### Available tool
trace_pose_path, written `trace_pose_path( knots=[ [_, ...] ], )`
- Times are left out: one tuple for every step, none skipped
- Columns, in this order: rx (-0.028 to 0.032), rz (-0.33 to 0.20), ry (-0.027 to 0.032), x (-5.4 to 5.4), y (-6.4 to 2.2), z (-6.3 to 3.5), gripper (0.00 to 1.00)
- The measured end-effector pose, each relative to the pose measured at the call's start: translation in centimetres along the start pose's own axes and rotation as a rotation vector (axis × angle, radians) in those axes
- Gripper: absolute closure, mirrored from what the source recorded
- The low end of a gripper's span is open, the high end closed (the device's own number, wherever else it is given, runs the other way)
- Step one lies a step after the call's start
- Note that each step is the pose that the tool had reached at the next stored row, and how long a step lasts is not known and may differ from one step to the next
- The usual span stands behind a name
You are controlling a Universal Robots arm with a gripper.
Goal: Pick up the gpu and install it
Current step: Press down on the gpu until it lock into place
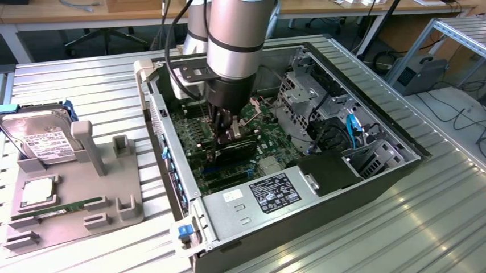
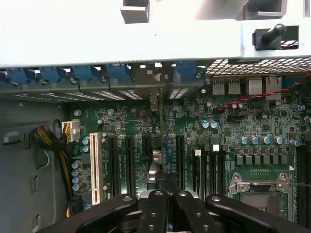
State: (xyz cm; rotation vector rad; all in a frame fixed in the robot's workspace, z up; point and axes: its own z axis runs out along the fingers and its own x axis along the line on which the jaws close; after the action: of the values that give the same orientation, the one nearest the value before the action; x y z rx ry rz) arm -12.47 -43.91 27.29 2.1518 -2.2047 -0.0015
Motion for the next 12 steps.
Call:
trace_pose_path(
  knots=[
    [0.0000, 0.000, 0.0001, 0.00, 0.00, 0.04, 0.89],
    [0.0007, 0.000, -0.0009, -0.01, -0.01, 0.12, 0.89],
    [0.0003, 0.000, -0.0003, -0.01, -0.01, 0.13, 0.89],
    [0.0002, 0.000, -0.0002, -0.01, -0.01, 0.15, 0.89],
    [0.0001, 0.000, -0.0001, -0.01, -0.01, 0.17, 0.89],
    [-0.0001, 0.000, 0.0002, -0.01, -0.01, 0.19, 0.89],
    [-0.0001, 0.000, 0.0003, 0.00, -0.01, 0.21, 0.89],
    [-0.0001, 0.000, 0.0002, -0.01, -0.01, 0.23, 0.89],
    [0.0001, 0.000, -0.0001, -0.01, -0.01, 0.25, 0.89],
    [0.0001, 0.000, -0.0001, -0.01, -0.01, 0.26, 0.89],
    [0.0001, 0.000, -0.0002, -0.01, -0.01, 0.26, 0.89],
    [0.0002, 0.000, -0.0002, -0.02, 0.00, 0.26, 0.89]
  ],
)
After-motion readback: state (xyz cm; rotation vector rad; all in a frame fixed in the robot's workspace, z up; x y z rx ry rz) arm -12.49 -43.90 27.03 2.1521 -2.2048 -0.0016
